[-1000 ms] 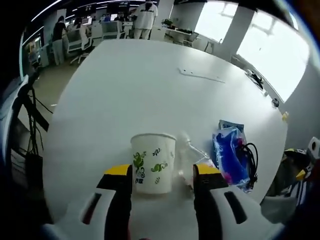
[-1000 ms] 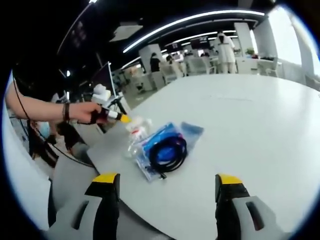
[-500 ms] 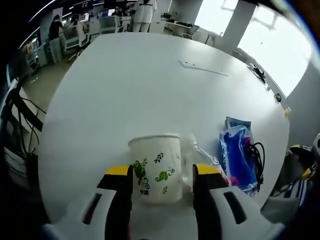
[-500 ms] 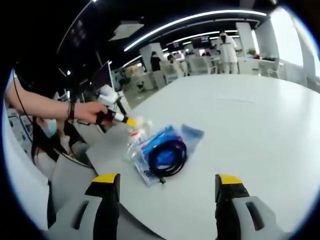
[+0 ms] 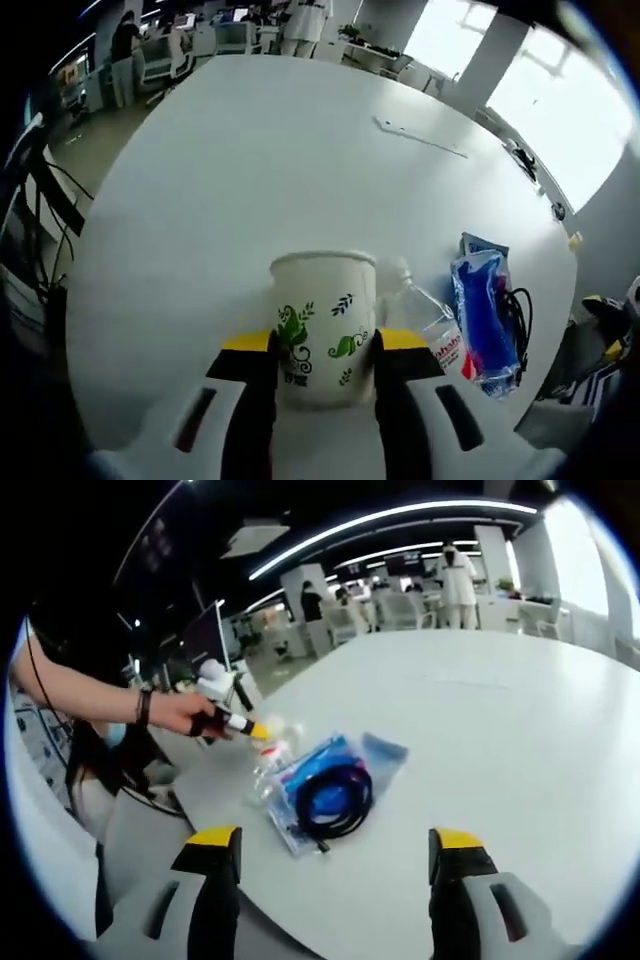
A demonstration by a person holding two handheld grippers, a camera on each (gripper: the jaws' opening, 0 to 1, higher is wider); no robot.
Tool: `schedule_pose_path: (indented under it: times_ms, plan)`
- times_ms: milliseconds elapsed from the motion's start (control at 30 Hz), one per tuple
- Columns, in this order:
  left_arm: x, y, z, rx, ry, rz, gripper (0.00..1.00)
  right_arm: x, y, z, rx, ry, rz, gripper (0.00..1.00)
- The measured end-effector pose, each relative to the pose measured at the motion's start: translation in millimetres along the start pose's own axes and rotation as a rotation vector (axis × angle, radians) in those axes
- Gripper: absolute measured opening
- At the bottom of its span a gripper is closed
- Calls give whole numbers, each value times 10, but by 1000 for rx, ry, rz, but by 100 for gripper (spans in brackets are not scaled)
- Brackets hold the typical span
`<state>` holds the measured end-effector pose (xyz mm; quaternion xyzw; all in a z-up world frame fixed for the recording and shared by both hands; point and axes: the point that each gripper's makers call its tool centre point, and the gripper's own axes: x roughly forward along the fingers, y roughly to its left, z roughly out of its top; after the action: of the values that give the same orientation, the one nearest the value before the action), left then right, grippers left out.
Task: Arrange the tabletop items into an orderly group along one side of the table until the central work area is clear of visible clutter.
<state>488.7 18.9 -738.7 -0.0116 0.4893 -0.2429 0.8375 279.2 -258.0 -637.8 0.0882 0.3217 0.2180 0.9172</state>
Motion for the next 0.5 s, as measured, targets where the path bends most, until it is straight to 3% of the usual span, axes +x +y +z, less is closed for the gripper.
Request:
schedule_pose_path:
  times_ms: [500]
  plan:
    - [-288,37,-209,-90,-66,2,36,134,166,10,-26,19,52,77]
